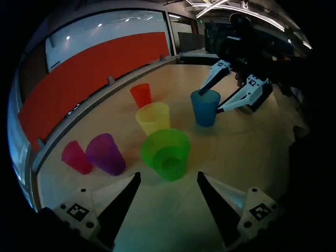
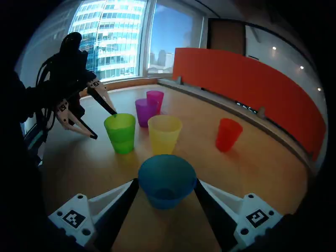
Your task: Pour water
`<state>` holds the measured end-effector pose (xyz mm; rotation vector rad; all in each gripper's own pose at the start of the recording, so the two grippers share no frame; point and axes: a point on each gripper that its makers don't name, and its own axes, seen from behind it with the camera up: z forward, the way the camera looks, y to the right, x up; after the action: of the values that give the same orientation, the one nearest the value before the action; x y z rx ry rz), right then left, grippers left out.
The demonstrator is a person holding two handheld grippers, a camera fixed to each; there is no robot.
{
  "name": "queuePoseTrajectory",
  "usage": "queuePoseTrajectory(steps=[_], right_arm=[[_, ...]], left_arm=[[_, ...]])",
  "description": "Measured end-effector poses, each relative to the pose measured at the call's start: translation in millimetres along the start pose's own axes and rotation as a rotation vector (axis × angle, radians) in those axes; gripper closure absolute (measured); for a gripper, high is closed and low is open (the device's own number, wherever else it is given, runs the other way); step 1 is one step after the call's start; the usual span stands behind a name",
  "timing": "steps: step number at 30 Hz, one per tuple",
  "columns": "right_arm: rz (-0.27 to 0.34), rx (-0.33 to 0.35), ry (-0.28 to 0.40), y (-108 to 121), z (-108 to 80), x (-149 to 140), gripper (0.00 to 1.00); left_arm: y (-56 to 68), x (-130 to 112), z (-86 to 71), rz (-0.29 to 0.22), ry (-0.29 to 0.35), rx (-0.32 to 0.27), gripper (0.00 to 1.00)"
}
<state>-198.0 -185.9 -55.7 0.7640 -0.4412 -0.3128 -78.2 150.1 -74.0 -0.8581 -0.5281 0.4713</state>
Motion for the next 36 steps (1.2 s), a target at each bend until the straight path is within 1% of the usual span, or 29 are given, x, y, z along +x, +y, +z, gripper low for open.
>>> queuePoseTrajectory(steps=[5,8,11,15,17,20,24,29,33,36], right_arm=[[0.006,-0.012,-0.006,-2,-10.7,-7,0.00],[0.003,-0.028,-0.012,0,-19.9,-14,0.00],[0.006,-0.050,-0.016,3,-30.4,-20,0.00],[0.017,-0.089,-0.007,9,-46.8,-22,0.00],[0.024,-0.112,0.004,13,-54.5,-22,0.00],[0.042,-0.146,0.027,19,-63.6,-19,0.00],[0.080,-0.195,0.069,26,-72.1,-14,0.00],[0.119,-0.261,0.118,33,-79.5,-9,0.00],[0.138,-0.327,0.152,41,-86.8,-5,0.00],[0.158,-0.381,0.186,49,-92.5,1,0.00]], left_arm=[[-2.0,-4,-8.5,-0.019,0.004,0.023,0.00],[-5.0,-8,-16.3,-0.039,0.011,0.046,0.00],[-10.2,-12,-25.1,-0.070,0.021,0.075,0.00],[-20.7,-17,-38.0,-0.127,0.045,0.127,0.00],[-26.9,-17,-44.3,-0.158,0.064,0.157,0.00],[-40.4,-12,-54.2,-0.204,0.103,0.213,0.00],[-59.3,-2,-67.7,-0.262,0.169,0.295,0.00],[-69.6,8,-78.8,-0.311,0.242,0.366,0.00],[-77.3,16,-87.0,-0.335,0.294,0.422,0.00],[-80.8,23,-91.2,-0.351,0.333,0.458,0.00]])
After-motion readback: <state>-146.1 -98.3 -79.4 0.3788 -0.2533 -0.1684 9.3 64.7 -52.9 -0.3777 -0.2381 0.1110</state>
